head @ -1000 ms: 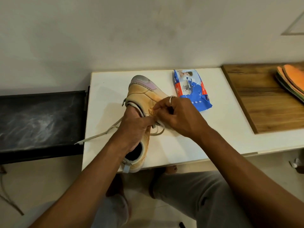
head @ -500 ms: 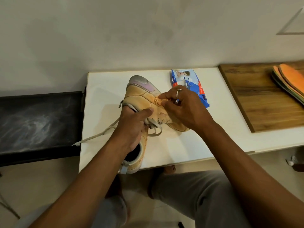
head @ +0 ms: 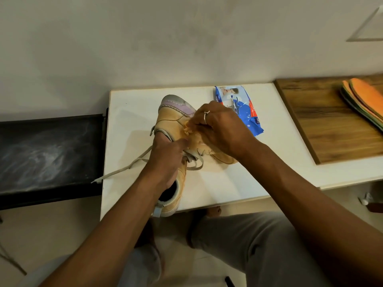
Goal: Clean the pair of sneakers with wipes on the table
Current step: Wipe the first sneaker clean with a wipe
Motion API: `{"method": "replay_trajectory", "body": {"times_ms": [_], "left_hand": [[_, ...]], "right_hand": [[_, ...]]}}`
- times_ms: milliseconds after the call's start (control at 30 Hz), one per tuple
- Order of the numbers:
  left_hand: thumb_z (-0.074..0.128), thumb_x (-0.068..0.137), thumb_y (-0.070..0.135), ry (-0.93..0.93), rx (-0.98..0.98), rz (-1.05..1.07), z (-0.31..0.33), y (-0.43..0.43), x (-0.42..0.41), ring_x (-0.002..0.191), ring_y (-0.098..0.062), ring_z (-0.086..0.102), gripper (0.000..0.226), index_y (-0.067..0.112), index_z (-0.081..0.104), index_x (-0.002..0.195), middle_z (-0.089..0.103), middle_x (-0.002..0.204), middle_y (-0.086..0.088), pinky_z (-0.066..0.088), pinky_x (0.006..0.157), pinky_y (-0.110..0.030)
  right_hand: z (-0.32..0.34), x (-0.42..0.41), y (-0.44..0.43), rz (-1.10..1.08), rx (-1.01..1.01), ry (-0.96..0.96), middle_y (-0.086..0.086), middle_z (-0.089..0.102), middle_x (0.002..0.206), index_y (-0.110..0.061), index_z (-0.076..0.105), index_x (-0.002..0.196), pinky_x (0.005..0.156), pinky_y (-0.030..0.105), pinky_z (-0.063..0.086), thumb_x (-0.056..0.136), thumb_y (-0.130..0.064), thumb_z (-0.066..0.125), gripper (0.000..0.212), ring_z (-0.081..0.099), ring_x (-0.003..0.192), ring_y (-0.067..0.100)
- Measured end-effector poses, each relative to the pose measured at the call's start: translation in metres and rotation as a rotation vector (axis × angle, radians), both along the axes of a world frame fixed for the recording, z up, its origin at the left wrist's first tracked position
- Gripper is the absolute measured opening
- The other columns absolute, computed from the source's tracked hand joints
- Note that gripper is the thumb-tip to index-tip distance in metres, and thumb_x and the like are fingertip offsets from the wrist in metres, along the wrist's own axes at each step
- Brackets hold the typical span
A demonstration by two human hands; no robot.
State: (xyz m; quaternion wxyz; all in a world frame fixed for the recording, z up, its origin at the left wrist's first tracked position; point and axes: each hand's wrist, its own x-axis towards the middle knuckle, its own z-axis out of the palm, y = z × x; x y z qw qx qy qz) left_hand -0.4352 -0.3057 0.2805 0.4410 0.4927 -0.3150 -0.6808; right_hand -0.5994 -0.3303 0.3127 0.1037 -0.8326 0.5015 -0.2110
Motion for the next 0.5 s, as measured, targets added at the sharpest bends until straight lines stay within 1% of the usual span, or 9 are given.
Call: {"method": "replay_trajectory", "body": {"times_ms": [100, 167, 233, 333, 433, 500], "left_hand": [[0.066, 0.093, 0.0, -0.019, 0.02, 0.015, -0.002, -0.001, 0.001, 0.092, -0.028, 0.073, 0.036, 0.011, 0.061, 0.127, 0.073, 0.115, -0.012, 0.056, 0.06, -0.03], [0.064, 0.094, 0.0, -0.022, 0.019, 0.014, -0.001, -0.001, 0.001, 0.096, -0.029, 0.073, 0.035, 0.013, 0.06, 0.127, 0.073, 0.116, -0.01, 0.057, 0.063, -0.031], [0.063, 0.095, 0.001, -0.038, 0.008, 0.002, -0.002, -0.001, 0.002, 0.098, -0.03, 0.072, 0.035, 0.014, 0.06, 0.127, 0.073, 0.116, -0.009, 0.057, 0.066, -0.031], [0.063, 0.095, 0.003, -0.027, 0.006, -0.026, 0.0, 0.0, 0.001, 0.098, -0.026, 0.073, 0.032, 0.02, 0.062, 0.121, 0.075, 0.112, -0.005, 0.056, 0.067, -0.03], [0.066, 0.093, 0.005, -0.009, 0.024, -0.024, 0.0, -0.001, 0.002, 0.098, -0.028, 0.074, 0.04, 0.02, 0.06, 0.129, 0.075, 0.114, -0.005, 0.056, 0.066, -0.031], [0.066, 0.093, 0.003, 0.0, 0.025, -0.007, 0.0, -0.001, 0.003, 0.097, -0.029, 0.074, 0.041, 0.02, 0.059, 0.13, 0.074, 0.114, -0.007, 0.056, 0.064, -0.03]], "right_hand": [[0.003, -0.019, 0.01, 0.012, 0.067, 0.073, 0.008, 0.069, 0.105, -0.016, 0.075, 0.108, 0.08, 0.04, 0.055, 0.091, -0.012, 0.066, 0.02, 0.061, 0.097, 0.025], [0.003, -0.026, 0.013, 0.002, 0.072, 0.088, 0.009, 0.069, 0.107, -0.016, 0.075, 0.109, 0.079, 0.044, 0.056, 0.09, -0.011, 0.067, 0.021, 0.06, 0.099, 0.026], [0.0, -0.023, 0.013, -0.001, 0.023, 0.079, 0.01, 0.069, 0.106, -0.015, 0.075, 0.108, 0.076, 0.044, 0.056, 0.089, -0.01, 0.068, 0.021, 0.061, 0.097, 0.027], [-0.004, -0.007, 0.004, 0.006, -0.078, 0.041, 0.006, 0.07, 0.102, -0.016, 0.076, 0.106, 0.071, 0.041, 0.055, 0.088, -0.013, 0.069, 0.02, 0.06, 0.092, 0.024], [-0.003, 0.01, -0.011, 0.021, -0.125, 0.012, 0.002, 0.07, 0.099, -0.017, 0.077, 0.103, 0.068, 0.041, 0.053, 0.086, -0.01, 0.07, 0.02, 0.059, 0.089, 0.023], [0.001, 0.011, -0.014, 0.039, -0.117, 0.022, 0.002, 0.07, 0.099, -0.017, 0.077, 0.103, 0.068, 0.042, 0.052, 0.087, -0.011, 0.068, 0.019, 0.058, 0.089, 0.023]]}}
